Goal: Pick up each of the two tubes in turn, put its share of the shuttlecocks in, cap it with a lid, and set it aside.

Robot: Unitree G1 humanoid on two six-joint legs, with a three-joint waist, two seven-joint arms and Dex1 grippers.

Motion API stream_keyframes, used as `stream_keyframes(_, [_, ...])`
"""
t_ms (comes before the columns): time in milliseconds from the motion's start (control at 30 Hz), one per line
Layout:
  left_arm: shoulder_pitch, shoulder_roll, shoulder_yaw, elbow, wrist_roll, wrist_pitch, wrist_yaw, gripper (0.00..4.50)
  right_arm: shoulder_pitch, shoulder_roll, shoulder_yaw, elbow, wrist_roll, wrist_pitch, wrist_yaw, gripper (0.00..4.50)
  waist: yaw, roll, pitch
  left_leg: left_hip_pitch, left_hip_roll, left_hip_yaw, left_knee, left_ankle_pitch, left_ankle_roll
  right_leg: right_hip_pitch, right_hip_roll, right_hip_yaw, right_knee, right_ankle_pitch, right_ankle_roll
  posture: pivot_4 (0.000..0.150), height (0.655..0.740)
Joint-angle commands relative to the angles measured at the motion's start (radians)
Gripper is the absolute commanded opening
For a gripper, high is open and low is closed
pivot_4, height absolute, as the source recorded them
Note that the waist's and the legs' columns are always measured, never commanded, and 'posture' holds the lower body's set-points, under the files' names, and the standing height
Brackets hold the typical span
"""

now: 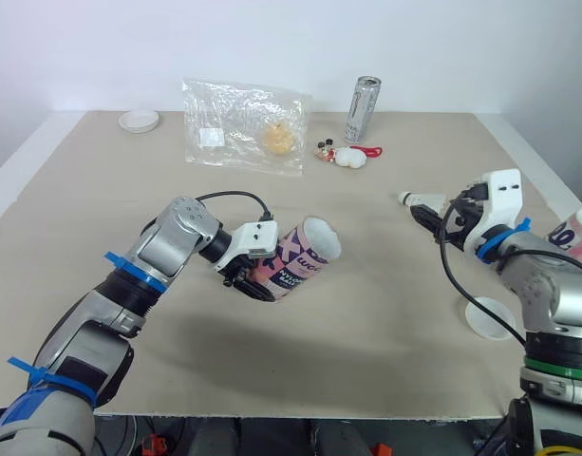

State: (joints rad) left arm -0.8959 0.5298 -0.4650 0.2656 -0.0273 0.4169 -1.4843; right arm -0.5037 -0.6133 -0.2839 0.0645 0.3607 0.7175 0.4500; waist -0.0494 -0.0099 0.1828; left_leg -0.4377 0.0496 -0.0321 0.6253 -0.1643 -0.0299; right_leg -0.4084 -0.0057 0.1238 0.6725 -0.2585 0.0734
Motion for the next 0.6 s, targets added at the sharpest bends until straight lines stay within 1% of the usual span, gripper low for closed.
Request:
stream_keyframes(33, [0.004,0.001,0.004,-0.02,0.0,0.007,0.008,2.75,-0.047,0.0,0.017,0.107,-0.032,-0.091,0.02,4.47,-0.001,0.0,0.0,0.0,0.0,0.0,0.0,0.0,0.0,0.0,0.0,0.0,0.0,0.0,0.0,0.15,0.74])
stream_keyframes(133, [0.003,0.005,0.006,-0.019,0.0,0.006,0.009,2.75,-0.077,-0.006,0.032,0.21,-0.054,-0.161,0.044,4.47,0.0,0.0,0.0,0.0,0.0,0.0,0.0,0.0,0.0,0.0,0.0,0.0,0.0,0.0,0.0,0.15,0.74])
stream_keyframes(300, [0.011,0.015,0.01,-0.033,-0.002,0.014,0.01,2.75,-0.174,0.001,0.049,0.449,-0.091,-0.313,0.086,4.47,-0.002,0.0,0.0,0.0,0.0,0.0,0.0,0.0,0.0,0.0,0.0,0.0,0.0,0.0,0.0,0.15,0.74])
stream_keyframes(500, [0.018,0.022,0.009,-0.042,-0.002,0.018,0.012,2.75,-0.239,0.018,0.069,0.561,-0.108,-0.378,0.116,4.47,-0.004,0.0,0.0,0.0,0.0,0.0,-0.001,0.0,0.0,0.0,0.0,0.0,0.0,0.0,0.0,0.15,0.74])
stream_keyframes(600, [0.015,0.022,0.01,-0.038,-0.002,0.018,0.014,2.75,-0.286,0.037,0.083,0.649,-0.123,-0.417,0.122,4.47,-0.007,0.0,0.0,0.0,0.0,0.0,-0.001,0.0,0.0,0.0,0.0,0.0,0.0,0.0,0.0,0.15,0.74])
